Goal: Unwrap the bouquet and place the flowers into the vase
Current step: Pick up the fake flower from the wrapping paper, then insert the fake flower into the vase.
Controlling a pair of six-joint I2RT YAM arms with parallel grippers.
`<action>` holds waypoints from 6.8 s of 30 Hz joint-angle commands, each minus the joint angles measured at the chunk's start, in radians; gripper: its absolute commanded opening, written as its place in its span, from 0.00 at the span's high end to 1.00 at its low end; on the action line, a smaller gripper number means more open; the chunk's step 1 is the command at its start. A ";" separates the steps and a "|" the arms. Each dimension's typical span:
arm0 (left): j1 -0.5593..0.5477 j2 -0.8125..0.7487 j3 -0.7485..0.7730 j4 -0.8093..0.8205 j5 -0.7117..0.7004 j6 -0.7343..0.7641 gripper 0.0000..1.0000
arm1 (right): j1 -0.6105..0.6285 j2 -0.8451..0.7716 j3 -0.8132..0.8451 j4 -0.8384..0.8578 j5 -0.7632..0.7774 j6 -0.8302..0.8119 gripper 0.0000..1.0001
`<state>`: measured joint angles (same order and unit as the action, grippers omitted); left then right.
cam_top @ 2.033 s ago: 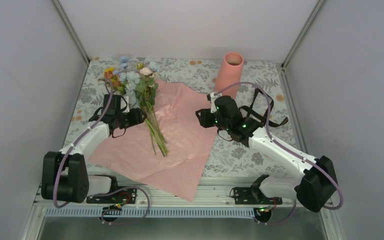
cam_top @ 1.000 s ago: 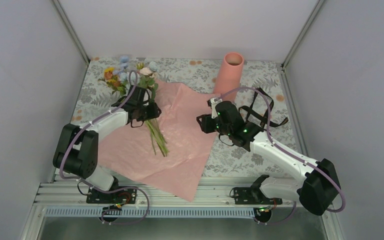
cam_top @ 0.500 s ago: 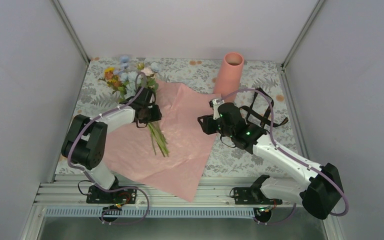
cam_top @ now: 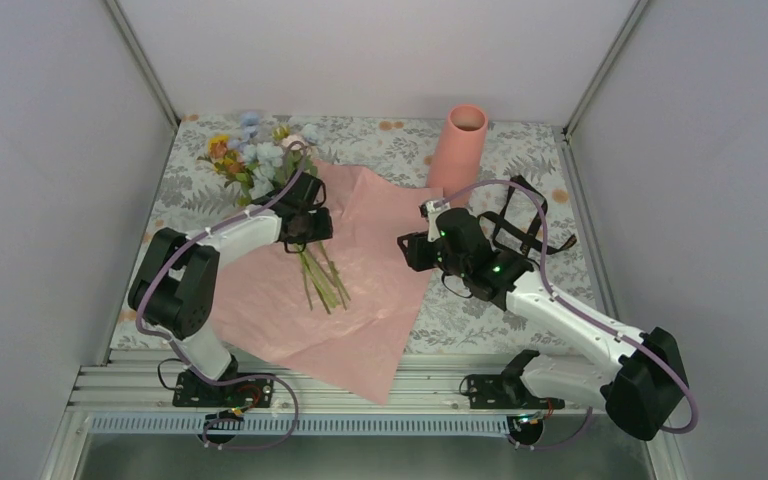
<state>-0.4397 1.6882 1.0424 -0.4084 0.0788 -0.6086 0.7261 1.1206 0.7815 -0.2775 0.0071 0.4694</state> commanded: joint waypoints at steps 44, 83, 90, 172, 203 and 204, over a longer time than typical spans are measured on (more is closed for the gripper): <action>-0.051 0.113 0.165 -0.115 -0.239 -0.008 0.57 | 0.013 -0.032 0.000 -0.014 0.040 -0.017 0.56; -0.020 -0.087 0.087 -0.021 -0.031 -0.065 0.98 | 0.015 -0.042 0.019 -0.011 0.029 0.009 0.55; -0.008 -0.208 -0.023 0.078 0.114 -0.067 0.98 | 0.015 -0.048 0.035 0.018 -0.012 0.037 0.52; -0.033 -0.846 -0.159 -0.066 0.290 0.402 0.00 | 0.053 0.094 0.533 0.127 0.382 -0.161 0.96; -0.033 -0.853 -0.217 -0.101 0.202 0.431 0.00 | -0.241 0.352 1.007 0.231 0.557 -0.570 0.96; -0.033 -0.853 -0.217 -0.101 0.201 0.432 0.00 | -0.250 0.360 1.005 0.223 0.545 -0.564 0.96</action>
<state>-0.4694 0.8433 0.8326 -0.5053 0.2943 -0.1913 0.5087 1.4544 1.7885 -0.0418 0.6022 -0.1226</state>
